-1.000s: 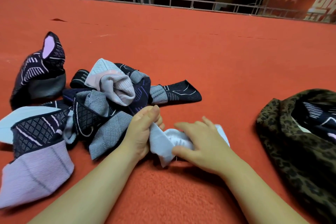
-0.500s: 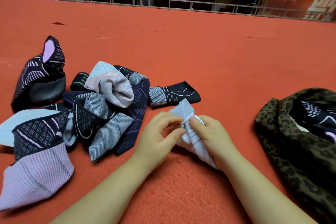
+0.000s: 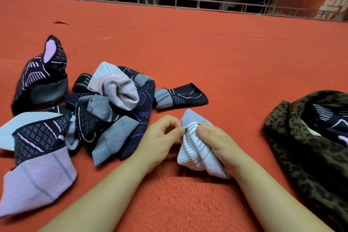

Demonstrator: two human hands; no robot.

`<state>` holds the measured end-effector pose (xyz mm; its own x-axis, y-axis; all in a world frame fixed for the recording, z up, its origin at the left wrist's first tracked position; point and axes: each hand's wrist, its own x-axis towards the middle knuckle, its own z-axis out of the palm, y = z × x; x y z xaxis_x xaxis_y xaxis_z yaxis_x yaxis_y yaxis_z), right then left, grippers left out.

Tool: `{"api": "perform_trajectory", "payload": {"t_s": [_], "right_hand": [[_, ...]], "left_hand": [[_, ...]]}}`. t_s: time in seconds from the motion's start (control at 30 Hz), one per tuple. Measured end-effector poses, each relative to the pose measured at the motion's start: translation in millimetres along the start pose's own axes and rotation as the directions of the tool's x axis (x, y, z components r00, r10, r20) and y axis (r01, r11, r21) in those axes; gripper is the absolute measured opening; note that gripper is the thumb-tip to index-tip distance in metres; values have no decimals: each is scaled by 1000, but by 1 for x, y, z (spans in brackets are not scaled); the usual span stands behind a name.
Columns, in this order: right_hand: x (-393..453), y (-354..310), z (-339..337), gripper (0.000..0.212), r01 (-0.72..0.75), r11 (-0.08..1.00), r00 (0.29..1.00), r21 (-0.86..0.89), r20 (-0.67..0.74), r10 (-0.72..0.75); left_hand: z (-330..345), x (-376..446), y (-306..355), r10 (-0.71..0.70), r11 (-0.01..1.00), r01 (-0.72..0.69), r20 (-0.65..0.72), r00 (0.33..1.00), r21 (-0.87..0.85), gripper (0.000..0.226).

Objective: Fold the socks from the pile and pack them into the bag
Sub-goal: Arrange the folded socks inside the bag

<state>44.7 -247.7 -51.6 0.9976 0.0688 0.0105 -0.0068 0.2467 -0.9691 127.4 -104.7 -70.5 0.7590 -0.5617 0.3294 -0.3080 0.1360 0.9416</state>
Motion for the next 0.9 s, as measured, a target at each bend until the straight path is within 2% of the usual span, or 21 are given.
{"api": "perform_trajectory", "payload": {"t_s": [0.07, 0.13, 0.17, 0.27, 0.37, 0.43, 0.47, 0.53, 0.6, 0.67, 0.73, 0.8, 0.83, 0.9], "right_hand": [[2, 0, -5, 49, -2, 1000, 997, 5, -76, 2], [2, -2, -9, 44, -21, 1000, 992, 11, -127, 23], [1, -4, -10, 37, -35, 999, 989, -1, -144, 34], [-2, -11, -14, 20, -56, 997, 990, -48, -134, 49], [-4, -15, -20, 22, -60, 993, 993, -106, -103, 49], [-4, -14, -25, 40, -70, 992, 994, -101, -86, 61], [-4, -13, -27, 44, -81, 990, 995, -115, -68, 73], [-4, -13, -27, 43, -99, 979, 995, -177, -28, 95], [-4, -13, -27, 43, -105, 972, 994, -209, -5, 106], [-5, -12, -27, 49, -101, 969, 994, -225, 10, 106], [-5, -12, -28, 53, -99, 962, 995, -253, 9, 104], [-6, -13, -29, 56, -87, 946, 996, -312, -1, 91], [-6, -14, -30, 63, -75, 938, 997, -338, -11, 76], [-5, -14, -33, 71, -69, 937, 998, -342, -37, 60]], "left_hand": [[0, 2, 3, -115, 964, 104, -28, 993, -244, 17], [-4, 5, 7, -219, 858, 151, -84, 972, -491, 17], [-6, 7, 11, -263, 811, 163, -101, 960, -562, 20], [-14, 11, 18, -320, 767, 180, -123, 939, -616, 24], [-25, 15, 22, -347, 761, 168, -175, 921, -626, 21], [-36, 16, 20, -354, 785, 188, -178, 918, -590, 12], [-40, 16, 17, -332, 839, 221, -145, 932, -498, 11], [-43, 14, 12, -266, 955, 264, 0, 964, -135, 18], [-41, 11, 10, -285, 957, 274, 144, 948, 94, 19], [-40, 9, 8, -331, 941, 308, 183, 926, 140, 14], [-37, 9, 8, -357, 930, 335, 156, 921, 152, 19], [-37, 11, 7, -362, 932, 363, 93, 928, 8, 25], [-37, 12, 6, -383, 907, 388, 65, 922, -165, 26], [-41, 16, 5, -430, 768, 421, 100, 898, -483, 38]]}}
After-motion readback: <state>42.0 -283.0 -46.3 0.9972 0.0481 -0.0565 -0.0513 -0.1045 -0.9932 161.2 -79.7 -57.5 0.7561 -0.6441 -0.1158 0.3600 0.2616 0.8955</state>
